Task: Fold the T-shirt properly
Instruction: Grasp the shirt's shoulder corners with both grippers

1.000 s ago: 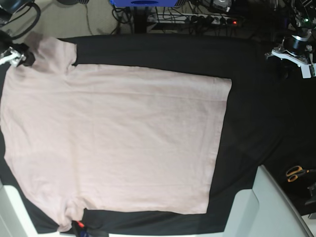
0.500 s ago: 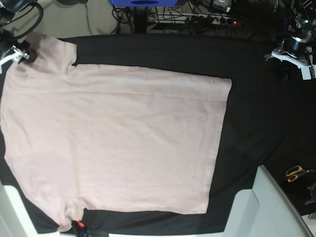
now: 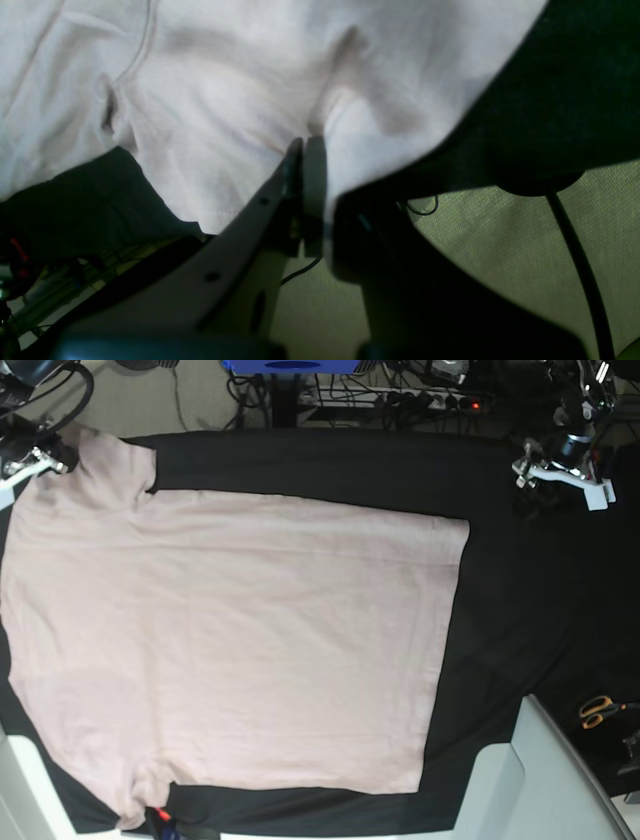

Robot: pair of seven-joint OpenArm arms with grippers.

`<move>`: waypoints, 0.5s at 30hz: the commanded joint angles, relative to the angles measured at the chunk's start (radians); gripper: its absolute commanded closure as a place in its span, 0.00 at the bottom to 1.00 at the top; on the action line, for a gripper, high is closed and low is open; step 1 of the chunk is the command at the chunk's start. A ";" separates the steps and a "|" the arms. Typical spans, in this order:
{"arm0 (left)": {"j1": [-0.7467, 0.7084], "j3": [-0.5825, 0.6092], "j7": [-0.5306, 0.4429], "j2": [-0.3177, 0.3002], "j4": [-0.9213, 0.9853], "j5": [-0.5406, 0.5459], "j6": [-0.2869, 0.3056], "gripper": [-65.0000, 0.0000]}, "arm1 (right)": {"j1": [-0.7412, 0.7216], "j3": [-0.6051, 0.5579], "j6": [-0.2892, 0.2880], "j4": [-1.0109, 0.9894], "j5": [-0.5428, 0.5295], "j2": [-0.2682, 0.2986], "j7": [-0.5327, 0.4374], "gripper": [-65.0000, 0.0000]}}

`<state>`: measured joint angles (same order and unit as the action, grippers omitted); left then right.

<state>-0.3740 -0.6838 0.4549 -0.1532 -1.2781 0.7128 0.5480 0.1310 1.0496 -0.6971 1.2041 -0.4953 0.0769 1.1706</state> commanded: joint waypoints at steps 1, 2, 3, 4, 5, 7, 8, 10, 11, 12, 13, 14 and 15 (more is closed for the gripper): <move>0.003 0.025 -0.009 -0.013 -0.004 0.015 0.011 0.39 | 0.002 -0.004 -0.001 0.004 0.014 0.004 0.015 0.98; 0.003 0.054 -0.012 -0.015 -0.001 0.017 0.011 0.39 | 0.002 -0.004 -0.001 0.004 0.014 0.004 0.013 0.98; 0.005 0.077 -0.015 -0.015 -0.001 0.017 0.011 0.39 | 0.002 -0.004 -0.001 0.004 0.014 0.004 0.012 0.98; 0.011 0.097 -0.015 -0.015 -0.001 0.018 0.011 0.39 | 0.002 -0.004 -0.001 0.004 0.014 0.004 0.012 0.98; 0.019 0.115 -0.015 -0.013 0.001 0.018 0.011 0.39 | 0.002 -0.004 -0.001 0.004 0.014 0.004 0.012 0.98; 0.023 0.143 -0.015 -0.012 0.007 0.018 0.011 0.39 | 0.002 -0.004 -0.001 0.004 0.016 0.004 0.012 0.98; 0.023 0.158 -0.017 -0.010 0.007 0.020 0.011 0.39 | 0.002 -0.004 -0.001 0.004 0.016 0.004 0.010 0.98; 0.028 0.181 -0.018 -0.007 0.008 0.020 0.011 0.39 | 0.002 -0.004 -0.001 0.004 0.016 0.004 0.010 0.98; 0.039 0.189 -0.018 -0.003 0.008 0.020 0.011 0.39 | 0.002 -0.004 -0.001 0.004 0.016 0.004 0.010 0.98; 0.046 0.190 -0.018 0.008 0.010 0.015 0.011 0.39 | 0.002 -0.004 -0.001 0.004 0.016 0.004 0.010 0.98; 0.051 0.189 -0.018 0.013 0.010 0.014 0.011 0.39 | 0.002 -0.004 -0.001 0.004 0.016 0.004 0.010 0.98; 0.053 0.190 -0.018 0.016 0.010 0.014 0.011 0.39 | 0.002 -0.004 -0.001 0.004 0.016 0.004 0.010 0.98; 0.057 0.192 -0.018 0.017 0.010 0.014 0.011 0.39 | 0.002 -0.004 -0.001 0.004 0.016 0.004 0.010 0.98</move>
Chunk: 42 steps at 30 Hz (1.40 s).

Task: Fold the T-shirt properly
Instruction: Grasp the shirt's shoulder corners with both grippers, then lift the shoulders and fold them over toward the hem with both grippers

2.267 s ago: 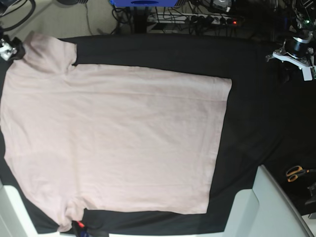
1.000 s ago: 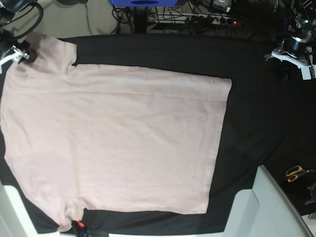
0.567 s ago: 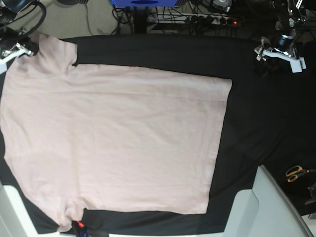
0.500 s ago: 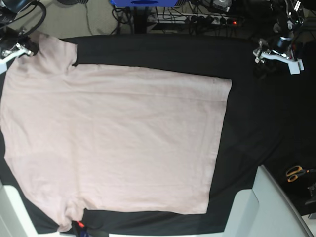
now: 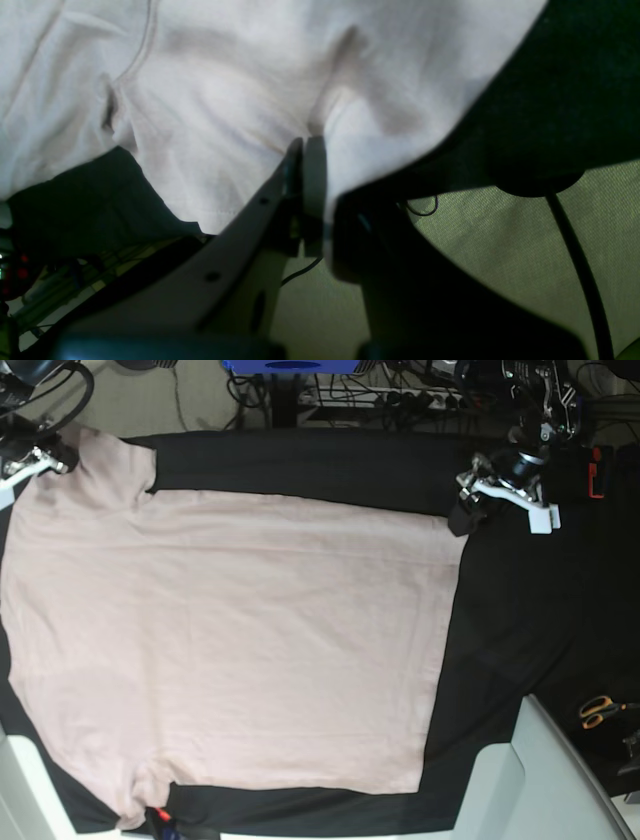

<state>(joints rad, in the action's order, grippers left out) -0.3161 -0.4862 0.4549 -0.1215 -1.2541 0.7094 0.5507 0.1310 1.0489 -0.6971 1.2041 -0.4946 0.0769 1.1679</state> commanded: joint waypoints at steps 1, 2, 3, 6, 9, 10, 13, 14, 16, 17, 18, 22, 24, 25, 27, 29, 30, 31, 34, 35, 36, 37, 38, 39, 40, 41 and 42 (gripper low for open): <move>0.013 -0.004 -0.015 -0.013 -0.013 0.017 0.009 0.39 | 0.002 -0.003 -0.001 0.004 0.015 0.004 0.013 0.98; 0.022 -0.004 -0.014 -0.008 -0.003 0.017 0.009 0.39 | 0.002 -0.003 -0.001 0.004 0.015 0.004 0.013 0.98; 0.030 -0.004 -0.014 -0.002 0.014 0.017 0.009 0.39 | 0.002 -0.003 -0.001 0.004 0.015 0.004 0.013 0.98; 0.059 -0.004 -0.014 -0.002 0.063 0.017 0.009 0.39 | 0.002 -0.003 -0.001 0.004 0.015 0.004 0.013 0.98; 0.071 0.019 -0.018 -0.005 0.113 0.017 0.009 0.39 | 0.003 -0.003 -0.001 0.004 0.015 0.004 0.013 0.98; 0.073 0.045 -0.018 -0.010 0.119 0.016 0.009 0.39 | 0.003 -0.003 -0.001 0.004 0.015 0.004 0.013 0.98; 0.073 0.117 -0.037 -0.010 0.119 0.016 0.009 0.39 | 0.003 -0.003 -0.001 0.004 0.015 0.004 0.013 0.98; 0.073 0.136 -0.055 -0.010 0.121 0.016 0.009 0.39 | 0.003 -0.003 -0.001 0.004 0.015 0.004 0.014 0.98; 0.071 0.159 -0.074 -0.010 0.126 0.016 0.009 0.39 | 0.003 -0.003 -0.001 0.004 0.015 0.004 0.016 0.98; 0.070 0.160 -0.074 -0.010 0.126 0.016 0.009 0.42 | 0.003 -0.003 -0.001 0.004 0.015 0.004 0.016 0.98; 0.067 0.160 -0.074 -0.010 0.126 0.016 0.009 0.47 | 0.003 -0.003 -0.001 0.004 0.015 0.004 0.016 0.98; 0.064 0.151 -0.074 -0.014 0.126 0.016 0.006 0.85 | 0.003 -0.003 -0.001 0.004 0.017 0.004 0.019 0.98; 0.062 0.152 -0.071 -0.027 0.126 0.017 0.006 1.00 | 0.005 -0.003 -0.001 0.004 0.017 0.004 0.019 0.98; 0.062 0.152 -0.071 -0.027 0.126 0.017 0.006 1.00 | 0.011 -0.005 -0.001 0.007 0.017 0.004 0.019 0.98; 0.062 0.159 -0.071 -0.027 0.123 0.017 0.006 1.00 | 0.017 -0.026 -0.001 0.016 0.017 0.004 0.019 0.98; 0.062 0.163 -0.069 -0.027 0.118 0.017 0.006 1.00 | 0.017 -0.072 -0.001 0.016 0.017 0.011 0.019 0.98; 0.062 0.163 -0.069 -0.025 0.115 0.017 0.006 1.00 | 0.017 -0.085 -0.001 0.018 0.017 0.011 0.019 0.98; 0.062 0.163 -0.069 -0.025 0.115 0.017 0.006 1.00 | 0.017 -0.092 -0.001 0.032 0.017 0.013 0.019 0.98; 0.062 0.163 -0.067 -0.027 0.101 0.017 0.002 1.00 | 0.011 -0.095 -0.001 0.092 0.017 0.010 0.022 0.98; 0.062 0.163 -0.067 -0.027 0.084 0.017 -0.010 1.00 | 0.006 -0.095 -0.001 0.109 0.017 0.011 0.031 0.98; 0.061 0.165 -0.066 -0.025 0.060 0.017 -0.036 1.00 | -0.008 -0.095 -0.001 0.125 0.017 0.013 0.048 0.98; 0.056 0.165 -0.052 -0.025 0.040 0.017 -0.059 1.00 | -0.018 -0.095 -0.001 0.139 0.017 0.017 0.065 0.98; 0.054 0.165 -0.026 -0.025 0.018 0.017 -0.080 1.00 | -0.029 -0.095 -0.001 0.151 0.017 0.028 0.082 0.98; 0.058 0.165 0.005 -0.025 -0.009 0.017 -0.096 1.00 | -0.043 -0.095 -0.001 0.161 0.017 0.036 0.094 0.98; 0.064 0.165 0.031 -0.025 -0.032 0.017 -0.105 1.00 | -0.061 -0.095 -0.001 0.164 0.017 0.039 0.100 0.98; 0.071 0.165 0.052 -0.023 -0.052 0.017 -0.108 1.00 | -0.078 -0.095 -0.001 0.162 0.017 0.045 0.105 0.98; 0.081 0.165 0.069 -0.023 -0.066 0.017 -0.108 1.00 | -0.092 -0.095 -0.001 0.159 0.017 0.056 0.105 0.98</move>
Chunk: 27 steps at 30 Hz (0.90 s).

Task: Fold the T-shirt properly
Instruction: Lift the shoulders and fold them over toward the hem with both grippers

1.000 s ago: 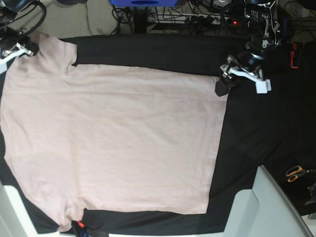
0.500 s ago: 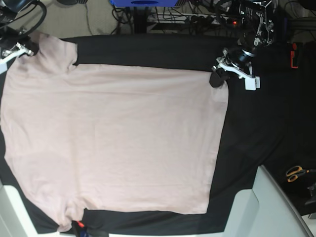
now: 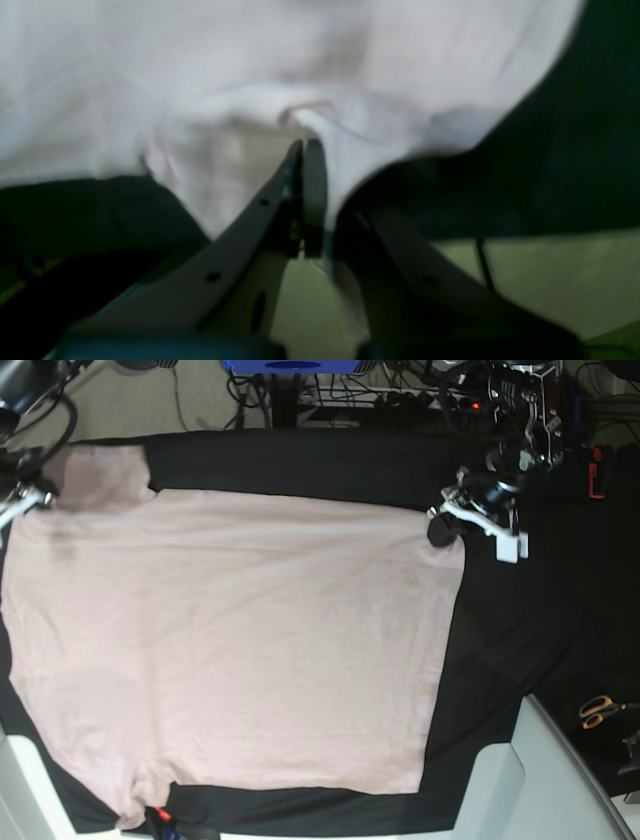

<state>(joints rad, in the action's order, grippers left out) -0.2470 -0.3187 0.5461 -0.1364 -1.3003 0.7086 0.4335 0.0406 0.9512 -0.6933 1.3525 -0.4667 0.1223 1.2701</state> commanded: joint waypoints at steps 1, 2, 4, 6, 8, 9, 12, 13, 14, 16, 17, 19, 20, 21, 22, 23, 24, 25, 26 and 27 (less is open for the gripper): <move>0.025 -0.003 -0.002 -0.009 -0.028 0.018 0.009 1.00 | -0.018 0.002 -0.005 0.003 -0.011 0.018 0.003 0.98; 0.039 -0.003 0.015 -0.009 -0.029 0.018 0.009 1.00 | -0.034 0.002 -0.005 0.002 -0.011 0.023 0.003 0.98; 0.079 -0.003 0.059 -0.010 -0.023 0.016 0.008 1.00 | -0.064 0.001 -0.005 0.002 -0.011 0.024 0.003 0.98; 0.111 -0.003 0.096 -0.010 -0.009 0.016 0.006 1.00 | -0.098 -0.001 -0.005 -0.021 -0.010 0.049 0.003 0.98; 0.150 -0.003 0.121 -0.010 0.014 0.016 -0.014 1.00 | -0.143 -0.045 -0.005 -0.092 -0.010 0.084 -0.004 0.98; 0.165 -0.003 0.125 -0.009 0.026 0.016 -0.026 1.00 | -0.158 -0.071 -0.005 -0.126 -0.010 0.098 -0.008 0.98; 0.209 0.020 0.127 -0.013 0.063 0.016 -0.061 1.00 | -0.199 -0.116 -0.005 -0.213 -0.010 0.126 -0.062 0.98; 0.225 0.040 0.125 -0.015 0.075 0.016 -0.063 1.00 | -0.209 -0.126 -0.005 -0.235 -0.010 0.135 -0.088 0.98; 0.243 0.059 0.124 -0.016 0.089 0.016 -0.063 1.00 | -0.224 -0.137 -0.005 -0.258 -0.010 0.145 -0.111 0.98; 0.272 0.085 0.124 -0.016 0.115 0.016 -0.063 1.00 | -0.253 -0.163 -0.005 -0.311 -0.010 0.165 -0.140 0.98; 0.286 0.091 0.122 -0.016 0.133 0.016 -0.063 1.00 | -0.264 -0.174 -0.005 -0.342 -0.010 0.178 -0.157 0.98; 0.315 0.105 0.122 -0.016 0.166 0.016 -0.063 1.00 | -0.287 -0.191 -0.005 -0.393 -0.010 0.192 -0.191 0.98; 0.326 0.105 0.122 -0.016 0.181 0.016 -0.063 1.00 | -0.296 -0.200 -0.005 -0.414 -0.010 0.201 -0.208 0.98; 0.341 0.105 0.122 -0.015 0.198 0.016 -0.063 1.00 | -0.308 -0.212 -0.005 -0.436 -0.010 0.213 -0.226 0.98; 0.355 0.105 0.122 -0.015 0.210 0.016 -0.063 1.00 | -0.322 -0.228 -0.005 -0.459 -0.010 0.222 -0.243 0.98; 0.364 0.105 0.122 -0.015 0.219 0.016 -0.063 1.00 | -0.331 -0.243 -0.005 -0.479 -0.010 0.228 -0.258 0.98; 0.375 0.105 0.122 -0.015 0.229 0.016 -0.063 1.00 | -0.342 -0.257 -0.005 -0.496 -0.010 0.231 -0.278 0.98; 0.386 0.105 0.121 -0.015 0.238 0.016 -0.063 1.00 | -0.351 -0.268 -0.005 -0.509 -0.010 0.241 -0.298 0.98; 0.397 0.105 0.121 -0.016 0.247 0.015 -0.063 1.00 | -0.359 -0.283 -0.005 -0.526 -0.010 0.247 -0.318 0.98; 0.406 0.105 0.121 -0.016 0.253 0.015 -0.063 1.00 | -0.368 -0.298 -0.005 -0.543 -0.010 0.253 -0.336 0.98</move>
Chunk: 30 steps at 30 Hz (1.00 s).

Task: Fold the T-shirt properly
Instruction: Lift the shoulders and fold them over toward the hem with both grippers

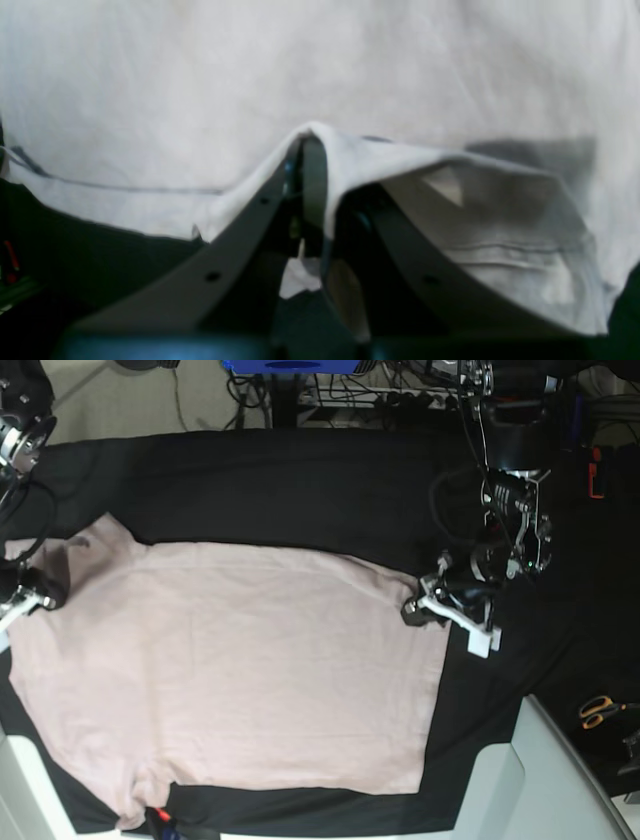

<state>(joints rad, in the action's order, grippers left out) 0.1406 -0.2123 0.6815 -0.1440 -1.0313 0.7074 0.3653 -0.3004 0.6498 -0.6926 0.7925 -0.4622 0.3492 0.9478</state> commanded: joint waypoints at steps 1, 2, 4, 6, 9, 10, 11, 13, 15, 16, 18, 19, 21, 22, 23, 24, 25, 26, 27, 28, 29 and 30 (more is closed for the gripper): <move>0.029 -0.003 -0.015 -0.009 -0.011 0.016 0.005 1.00 | -0.041 -0.012 -0.006 -0.008 -0.014 0.032 -0.039 0.98; 0.038 -0.003 -0.015 -0.009 -0.005 0.013 0.005 1.00 | -0.052 -0.028 -0.006 -0.034 -0.014 0.035 -0.065 0.98; 0.054 -0.003 -0.015 -0.007 -0.005 -0.022 0.005 1.00 | -0.070 -0.054 -0.006 -0.077 -0.014 0.052 -0.112 0.98; 0.070 -0.003 -0.015 -0.001 -0.004 -0.079 0.005 1.00 | -0.085 -0.080 -0.006 -0.109 -0.014 0.057 -0.158 0.98; 0.083 -0.005 -0.016 0.008 -0.004 -0.128 0.005 1.00 | -0.104 -0.101 -0.006 -0.147 -0.014 0.060 -0.220 0.98; 0.087 -0.011 -0.016 0.016 -0.001 -0.134 0.005 1.00 | -0.107 -0.103 -0.006 -0.160 -0.014 0.066 -0.241 0.98; 0.090 -0.012 -0.016 0.019 0.004 -0.141 0.005 1.00 | -0.108 -0.103 -0.006 -0.173 -0.014 0.069 -0.261 0.98; 0.098 -0.014 -0.018 0.019 0.009 -0.147 0.005 1.00 | -0.122 -0.103 -0.006 -0.198 -0.014 0.072 -0.295 0.98; 0.104 -0.008 -0.039 0.019 0.009 -0.147 0.005 1.00 | -0.128 -0.103 -0.006 -0.215 -0.014 0.072 -0.313 0.98; 0.103 -0.006 -0.056 0.019 0.009 -0.147 0.005 1.00 | -0.130 -0.103 -0.006 -0.215 -0.014 0.072 -0.319 0.98; 0.103 -0.005 -0.085 0.019 0.018 -0.147 0.004 1.00 | -0.135 -0.103 -0.006 -0.215 -0.014 0.072 -0.333 0.98; 0.107 -0.005 -0.093 0.019 0.030 -0.147 0.004 1.00 | -0.142 -0.103 -0.006 -0.216 -0.014 0.072 -0.339 0.98; 0.113 -0.005 -0.107 0.017 0.061 -0.147 0.004 1.00 | -0.148 -0.103 -0.006 -0.216 -0.014 0.070 -0.347 0.98; 0.113 -0.005 -0.118 0.017 0.075 -0.147 0.004 1.00 | -0.148 -0.103 -0.006 -0.216 -0.014 0.070 -0.347 0.98; 0.115 -0.005 -0.130 0.016 0.084 -0.147 0.004 1.00 | -0.151 -0.103 -0.006 -0.216 -0.014 0.070 -0.349 0.98; 0.115 -0.005 -0.144 0.016 0.090 -0.147 0.004 1.00 | -0.161 -0.103 -0.006 -0.216 -0.014 0.070 -0.355 0.98; 0.115 -0.005 -0.156 0.016 0.095 -0.147 0.004 1.00 | -0.165 -0.104 -0.006 -0.216 -0.013 0.070 -0.364 0.98; 0.115 -0.005 -0.165 0.016 0.096 -0.147 0.004 1.00 | -0.168 -0.104 -0.006 -0.216 -0.013 0.070 -0.375 0.98; 0.115 -0.005 -0.170 0.016 0.096 -0.147 0.004 1.00 | -0.170 -0.104 -0.006 -0.218 -0.013 0.070 -0.381 0.98; 0.115 -0.005 -0.173 0.016 0.096 -0.147 0.004 1.00 | -0.171 -0.104 -0.006 -0.218 -0.013 0.070 -0.385 0.98; 0.115 -0.005 -0.173 0.016 0.096 -0.147 -0.002 1.00 | -0.181 -0.106 -0.006 -0.218 -0.013 0.070 -0.389 0.98; 0.115 -0.006 -0.174 0.014 0.096 -0.147 -0.019 1.00 | -0.188 -0.121 -0.006 -0.221 -0.011 0.070 -0.389 0.98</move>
<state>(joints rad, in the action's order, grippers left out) 0.2348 -0.2161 0.5270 -0.1200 -0.9199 0.5499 0.3401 -0.4538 0.5308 -0.6891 0.5606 -0.4530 0.3977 0.5850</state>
